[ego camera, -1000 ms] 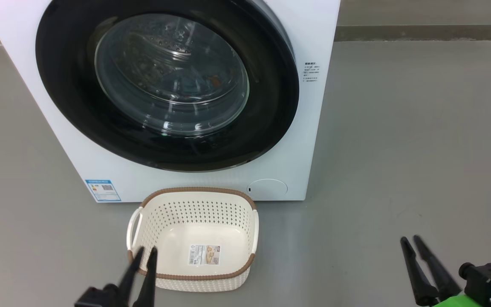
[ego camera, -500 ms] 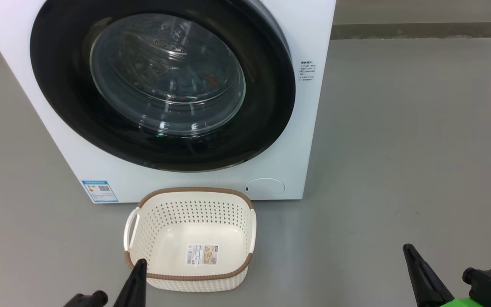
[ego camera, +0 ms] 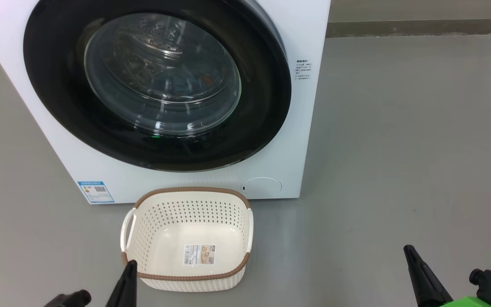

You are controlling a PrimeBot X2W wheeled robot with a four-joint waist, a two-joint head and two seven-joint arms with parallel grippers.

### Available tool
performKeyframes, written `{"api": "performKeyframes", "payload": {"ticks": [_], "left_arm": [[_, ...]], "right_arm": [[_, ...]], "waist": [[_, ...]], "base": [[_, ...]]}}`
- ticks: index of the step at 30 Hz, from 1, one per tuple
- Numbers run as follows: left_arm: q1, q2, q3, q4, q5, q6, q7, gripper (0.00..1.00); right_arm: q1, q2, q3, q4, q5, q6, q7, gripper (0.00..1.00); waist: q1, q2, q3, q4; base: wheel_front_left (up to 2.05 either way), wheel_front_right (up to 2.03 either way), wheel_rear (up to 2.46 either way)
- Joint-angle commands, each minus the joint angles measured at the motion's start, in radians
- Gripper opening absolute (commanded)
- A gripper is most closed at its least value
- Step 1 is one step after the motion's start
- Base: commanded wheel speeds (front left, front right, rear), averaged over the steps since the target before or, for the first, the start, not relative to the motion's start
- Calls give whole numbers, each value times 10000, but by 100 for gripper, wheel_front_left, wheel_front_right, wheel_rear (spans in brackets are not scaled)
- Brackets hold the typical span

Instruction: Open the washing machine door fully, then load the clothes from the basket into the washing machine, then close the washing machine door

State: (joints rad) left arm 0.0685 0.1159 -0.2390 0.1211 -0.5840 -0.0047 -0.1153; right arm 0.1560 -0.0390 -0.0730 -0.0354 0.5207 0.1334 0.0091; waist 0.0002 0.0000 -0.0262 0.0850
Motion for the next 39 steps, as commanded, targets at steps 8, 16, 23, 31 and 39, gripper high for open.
{"api": "performKeyframes", "payload": {"ticks": [8,16,23,31,39], "left_arm": [[-611,36,434,-77,-1054,-163,164,0],[-708,4,671,32,-1915,-262,321,0],[-795,-27,882,132,-2666,-348,462,0],[-896,-66,1128,248,-3519,-447,627,0],[-997,-109,1378,366,-4365,-545,795,0]], "right_arm": [[-647,-181,93,49,1165,-8,80,0],[-822,-209,97,293,2079,-9,128,0],[-975,-231,94,507,2875,-11,174,0],[-1151,-251,86,752,3779,-13,230,0],[-1326,-268,73,997,4675,-14,291,0]], "waist": [[-1,0,26,-73],[-1,0,51,-143],[-1,0,72,-204],[-1,0,96,-274],[-1,0,120,-343]], "base": [[0,0,0],[0,0,0],[0,0,0],[0,0,0],[0,0,0]]}}
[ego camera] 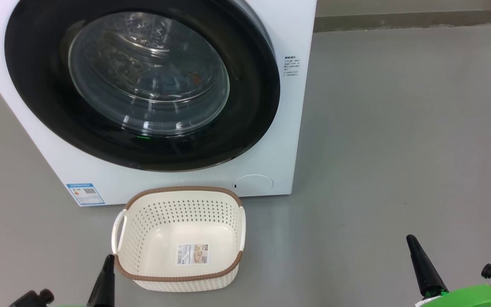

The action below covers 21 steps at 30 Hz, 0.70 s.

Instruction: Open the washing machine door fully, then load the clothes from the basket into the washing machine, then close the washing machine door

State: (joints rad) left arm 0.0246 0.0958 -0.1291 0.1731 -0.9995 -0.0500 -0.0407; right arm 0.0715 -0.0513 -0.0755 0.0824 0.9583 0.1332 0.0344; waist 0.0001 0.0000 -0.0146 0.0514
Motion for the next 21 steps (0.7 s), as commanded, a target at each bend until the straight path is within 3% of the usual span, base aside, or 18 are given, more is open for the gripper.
{"api": "performKeyframes", "payload": {"ticks": [1,21], "left_arm": [[-571,87,310,-139,-316,-105,70,0],[-813,-25,921,143,-2317,-339,483,0]], "right_arm": [[-503,-147,96,-149,412,-13,46,0],[-922,-174,47,434,2531,-17,204,0]], "waist": [[-1,0,6,-16],[-1,0,63,-182]], "base": [[0,0,0],[0,0,0]]}}
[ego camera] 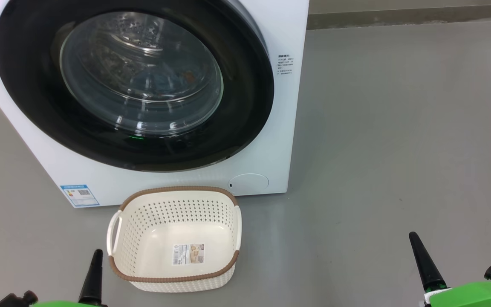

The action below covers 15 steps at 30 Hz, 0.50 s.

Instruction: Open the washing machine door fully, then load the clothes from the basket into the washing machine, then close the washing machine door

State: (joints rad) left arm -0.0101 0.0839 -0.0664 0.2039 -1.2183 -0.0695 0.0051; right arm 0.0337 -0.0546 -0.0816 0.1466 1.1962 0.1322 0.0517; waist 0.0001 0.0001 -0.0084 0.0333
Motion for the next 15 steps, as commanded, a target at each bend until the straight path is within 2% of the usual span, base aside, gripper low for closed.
{"api": "performKeyframes", "payload": {"ticks": [1,15], "left_arm": [[-479,88,326,-151,-234,-155,47,0],[-659,-2,786,58,-1698,-327,360,0]], "right_arm": [[-567,-143,105,-177,263,-7,40,0],[-877,-154,57,254,1813,-10,166,0]], "waist": [[0,-1,4,-9],[0,-1,46,-131]], "base": [[0,0,0],[0,0,0]]}}
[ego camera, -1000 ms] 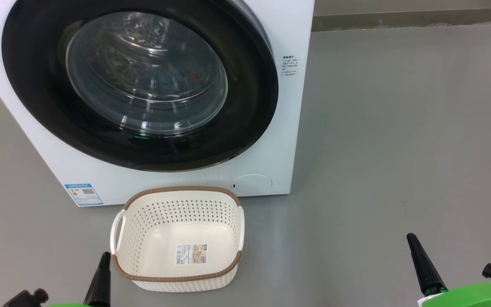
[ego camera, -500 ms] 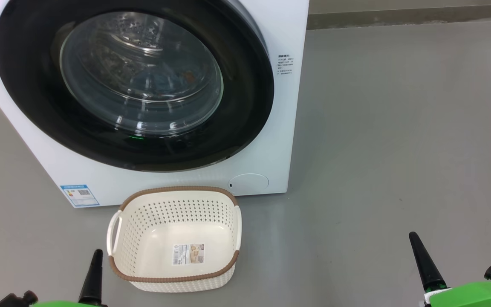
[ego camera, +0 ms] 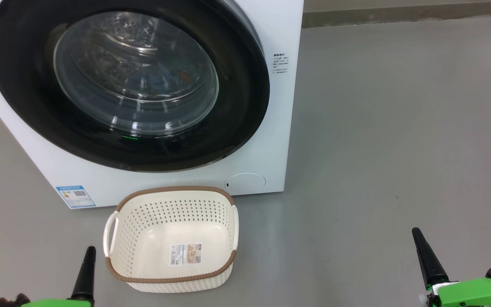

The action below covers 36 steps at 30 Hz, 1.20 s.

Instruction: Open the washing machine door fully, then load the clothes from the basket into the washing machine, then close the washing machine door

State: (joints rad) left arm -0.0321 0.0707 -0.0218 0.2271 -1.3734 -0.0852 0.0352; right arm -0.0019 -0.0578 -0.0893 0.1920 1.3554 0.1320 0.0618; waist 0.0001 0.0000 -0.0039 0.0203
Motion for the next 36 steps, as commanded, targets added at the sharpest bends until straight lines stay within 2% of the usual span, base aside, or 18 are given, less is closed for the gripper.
{"api": "performKeyframes", "payload": {"ticks": [1,23,36], "left_arm": [[-453,124,373,-159,-252,-183,81,0],[-737,-27,1109,170,-2544,-453,583,0],[-742,-54,1151,173,-2522,-454,616,0]], "right_arm": [[-543,-122,130,-170,332,-9,74,0],[-1032,-130,39,508,2758,-13,284,0],[-1038,-99,-5,513,2732,-13,320,0]], "waist": [[0,0,4,-10],[0,0,70,-202],[0,0,70,-203]], "base": [[0,0,0],[0,0,0],[0,0,0]]}}
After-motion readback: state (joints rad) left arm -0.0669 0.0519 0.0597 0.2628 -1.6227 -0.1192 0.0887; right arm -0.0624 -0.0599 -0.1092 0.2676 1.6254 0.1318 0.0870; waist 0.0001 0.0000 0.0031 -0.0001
